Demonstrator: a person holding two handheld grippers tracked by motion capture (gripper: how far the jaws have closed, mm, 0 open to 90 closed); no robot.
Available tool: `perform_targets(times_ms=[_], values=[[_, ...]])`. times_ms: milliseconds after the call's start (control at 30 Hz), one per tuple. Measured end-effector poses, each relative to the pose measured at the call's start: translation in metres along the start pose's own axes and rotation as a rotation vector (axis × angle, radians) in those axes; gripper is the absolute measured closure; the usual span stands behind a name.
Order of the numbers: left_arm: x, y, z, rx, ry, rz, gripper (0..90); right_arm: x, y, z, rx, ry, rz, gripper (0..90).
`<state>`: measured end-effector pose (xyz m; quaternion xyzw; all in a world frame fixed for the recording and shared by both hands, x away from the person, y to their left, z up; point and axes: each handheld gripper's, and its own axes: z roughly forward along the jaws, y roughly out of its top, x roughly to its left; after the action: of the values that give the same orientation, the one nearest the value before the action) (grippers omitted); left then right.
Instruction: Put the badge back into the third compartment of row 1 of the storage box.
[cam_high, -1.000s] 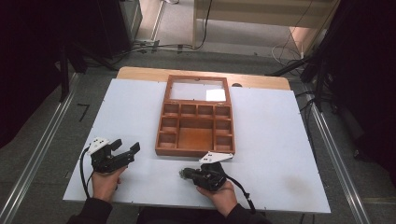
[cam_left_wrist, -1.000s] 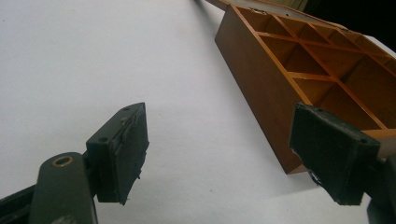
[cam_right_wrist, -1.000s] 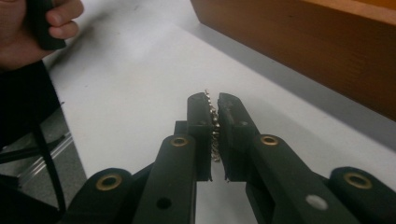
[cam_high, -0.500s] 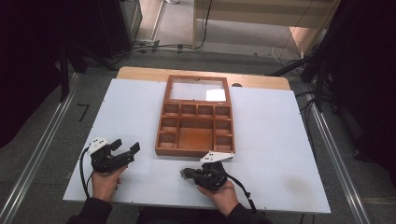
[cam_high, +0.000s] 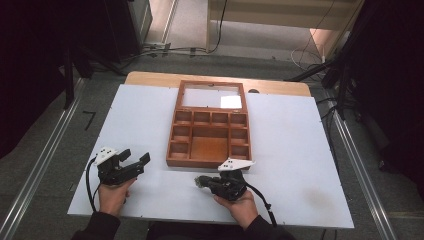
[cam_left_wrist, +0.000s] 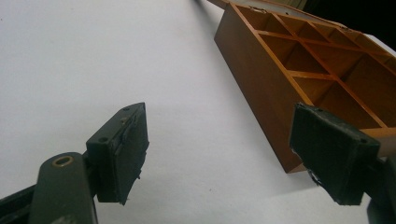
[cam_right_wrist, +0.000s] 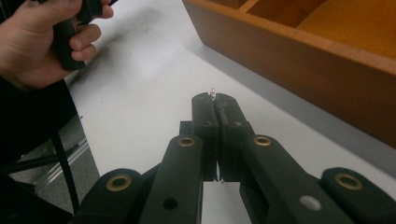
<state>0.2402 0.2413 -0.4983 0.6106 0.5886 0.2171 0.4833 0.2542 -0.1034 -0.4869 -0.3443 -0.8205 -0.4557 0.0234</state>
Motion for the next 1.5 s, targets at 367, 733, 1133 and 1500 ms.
perform_targets(times_ms=[367, 733, 1133, 1500], values=[[0.0, 0.0, 0.001, 0.003, 0.001, -0.003, 20.2, -0.002, 0.009, -0.007, -0.025, 0.002, 0.004, 85.8], [0.001, -0.001, 0.001, 0.005, 0.003, -0.005, 20.1, -0.005, 0.015, -0.01, -0.039, 0.007, 0.006, 85.8], [0.001, 0.0, 0.001, 0.005, 0.001, -0.005, 20.1, -0.007, 0.026, -0.018, -0.072, 0.004, 0.0, 85.9], [0.001, 0.0, 0.0, 0.004, -0.001, -0.006, 20.2, -0.01, 0.035, -0.022, -0.099, -0.004, 0.002, 85.8]])
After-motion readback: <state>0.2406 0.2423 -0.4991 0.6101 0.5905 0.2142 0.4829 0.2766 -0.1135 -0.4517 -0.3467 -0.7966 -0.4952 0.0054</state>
